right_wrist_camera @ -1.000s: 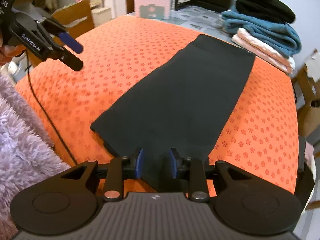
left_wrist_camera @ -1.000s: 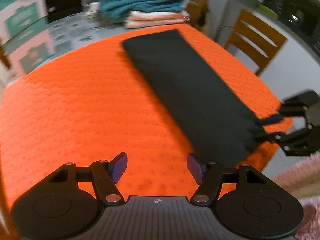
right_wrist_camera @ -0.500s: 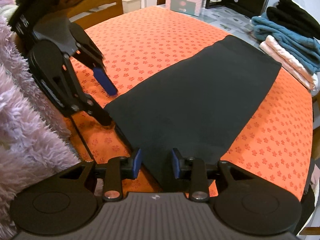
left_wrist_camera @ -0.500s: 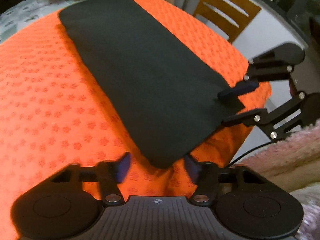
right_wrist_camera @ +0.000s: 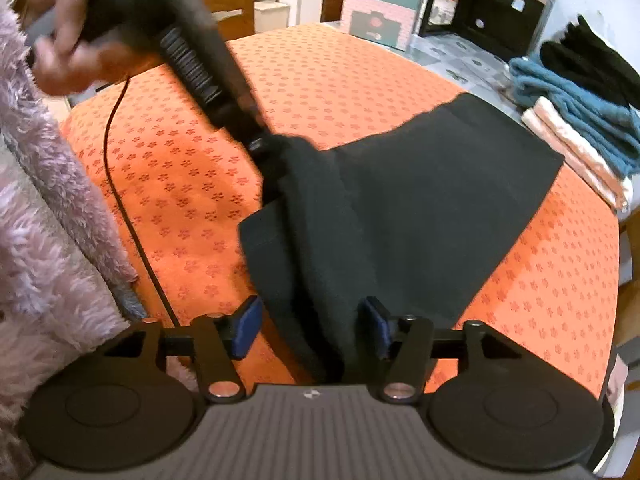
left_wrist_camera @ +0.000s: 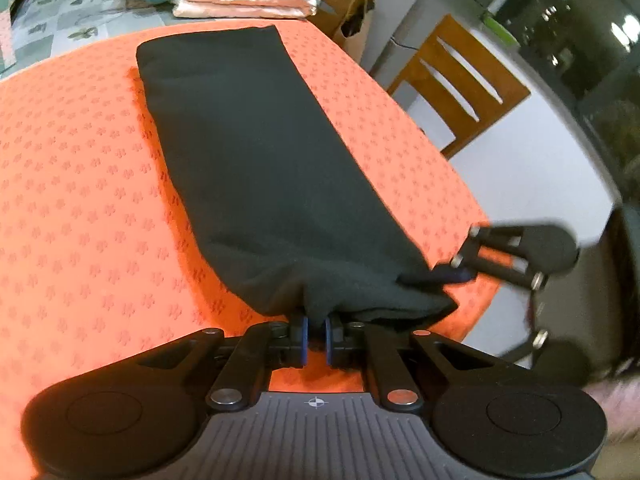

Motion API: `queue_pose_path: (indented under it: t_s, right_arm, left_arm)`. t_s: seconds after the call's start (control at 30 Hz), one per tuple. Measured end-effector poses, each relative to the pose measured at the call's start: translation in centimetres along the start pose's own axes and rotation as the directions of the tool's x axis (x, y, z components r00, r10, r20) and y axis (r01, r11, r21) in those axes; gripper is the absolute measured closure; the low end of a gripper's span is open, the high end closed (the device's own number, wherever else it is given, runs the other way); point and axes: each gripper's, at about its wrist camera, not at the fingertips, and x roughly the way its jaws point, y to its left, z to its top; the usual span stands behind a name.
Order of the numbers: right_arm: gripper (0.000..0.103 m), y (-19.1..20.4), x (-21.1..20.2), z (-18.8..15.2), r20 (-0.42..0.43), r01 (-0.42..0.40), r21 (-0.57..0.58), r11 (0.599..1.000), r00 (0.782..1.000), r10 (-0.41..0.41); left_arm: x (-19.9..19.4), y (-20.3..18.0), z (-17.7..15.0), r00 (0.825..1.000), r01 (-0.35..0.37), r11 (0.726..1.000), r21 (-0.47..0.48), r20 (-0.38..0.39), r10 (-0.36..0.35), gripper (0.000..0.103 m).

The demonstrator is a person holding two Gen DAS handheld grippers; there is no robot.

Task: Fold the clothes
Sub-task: 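Pinch the strip end with the left tool while the right tool pinches beside it, then lift the strip end with both tools and fold it over the strip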

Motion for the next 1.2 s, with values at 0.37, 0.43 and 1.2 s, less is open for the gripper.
queue_pose_path:
  t_s: [0.37,0.43,1.2]
  right_arm:
    - [0.034,1.4,2.0,-1.4,0.042,0.216,-0.004,0.976,0.975,-0.216]
    - [0.034,1.3,2.3,-1.4,0.053,0.268,-0.005,0.964,0.962,-0.267]
    - [0.084,5.6,-0.8,3.0,0.104,0.492,-0.137,0.860,0.870,-0.481]
  left_arm:
    - [-0.8,0.3,1.5,1.000,0.022,0.997,-0.069,-0.009,-0.023,0.093]
    - [-1.1,0.3,1.7,1.000,0.026,0.997,-0.071,-0.001,-0.026,0.093]
    - [-9.3,3.4,-0.9,0.986,0.051,0.995,0.084,0.157,-0.063,0.050]
